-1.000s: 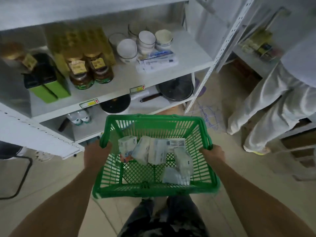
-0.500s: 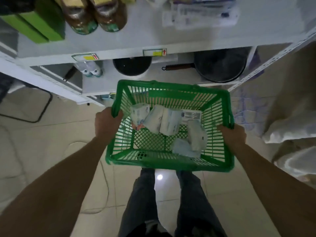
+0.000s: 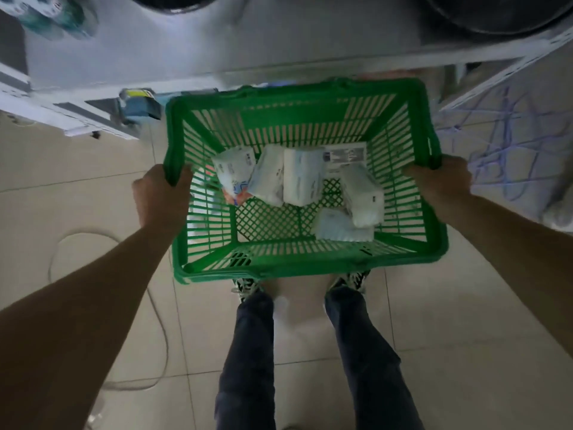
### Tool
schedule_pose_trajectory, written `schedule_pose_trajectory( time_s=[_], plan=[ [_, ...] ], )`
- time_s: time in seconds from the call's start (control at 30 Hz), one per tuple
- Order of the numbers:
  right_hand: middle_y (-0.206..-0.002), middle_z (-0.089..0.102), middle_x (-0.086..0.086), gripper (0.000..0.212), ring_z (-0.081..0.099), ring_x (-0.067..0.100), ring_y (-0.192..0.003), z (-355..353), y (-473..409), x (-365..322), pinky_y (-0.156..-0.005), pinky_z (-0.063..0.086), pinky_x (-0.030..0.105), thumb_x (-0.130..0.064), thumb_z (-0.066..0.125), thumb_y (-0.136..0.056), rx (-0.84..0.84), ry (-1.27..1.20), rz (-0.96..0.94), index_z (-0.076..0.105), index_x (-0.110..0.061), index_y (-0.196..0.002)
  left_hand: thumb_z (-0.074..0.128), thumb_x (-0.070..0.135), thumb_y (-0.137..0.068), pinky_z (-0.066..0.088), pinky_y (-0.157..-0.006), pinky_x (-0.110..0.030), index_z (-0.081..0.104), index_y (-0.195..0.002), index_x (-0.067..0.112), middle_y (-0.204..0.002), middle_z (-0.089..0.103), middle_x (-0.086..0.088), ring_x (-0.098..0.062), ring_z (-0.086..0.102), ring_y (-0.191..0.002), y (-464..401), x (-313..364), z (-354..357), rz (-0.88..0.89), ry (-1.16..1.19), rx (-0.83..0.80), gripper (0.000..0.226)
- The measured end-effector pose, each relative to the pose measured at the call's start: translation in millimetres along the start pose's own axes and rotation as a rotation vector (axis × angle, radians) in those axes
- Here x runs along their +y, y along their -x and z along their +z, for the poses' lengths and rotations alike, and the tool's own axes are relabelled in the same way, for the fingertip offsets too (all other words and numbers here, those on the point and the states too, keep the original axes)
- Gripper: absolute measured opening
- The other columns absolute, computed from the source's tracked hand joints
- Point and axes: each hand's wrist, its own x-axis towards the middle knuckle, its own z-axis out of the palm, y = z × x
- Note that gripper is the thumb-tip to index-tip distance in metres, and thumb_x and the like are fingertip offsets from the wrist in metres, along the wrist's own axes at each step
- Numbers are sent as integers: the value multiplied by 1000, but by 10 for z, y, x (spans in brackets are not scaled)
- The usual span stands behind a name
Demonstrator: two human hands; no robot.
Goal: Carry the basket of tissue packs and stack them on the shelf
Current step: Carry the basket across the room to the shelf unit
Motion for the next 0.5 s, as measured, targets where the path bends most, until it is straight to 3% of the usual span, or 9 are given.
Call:
schedule_pose_trajectory(
  time_s=[0.1,0.37,0.5],
  plan=[
    [-81,64,14,23,60,25,-72,415,-246,164,-61,48,35,-30,77,-81,-7,32,-21,69,-11,-89,53,45,-99,28,-66,-38,55,-77,8,-68,51,-14,-32,45,-70,-157,-140,438,-2,-2,9,43],
    [-61,53,3,29,50,22,-55,1215,-875,586,-52,43,31,-31,78,-81,-15,50,16,56,-19,-67,51,48,-100,27,-65,-36,54,-76,4,-61,45,-8,-32,46,-71,-422,-412,1469,-39,-11,-16,50],
    [-65,58,2,23,55,22,-58,1473,-1058,666,-59,51,35,-34,78,-77,-5,37,27,60,-21,-69,48,49,-100,27,-66,-37,53,-77,3,-58,42,-6,-34,47,-75,-540,-525,1816,-52,-4,-23,52]
  ],
)
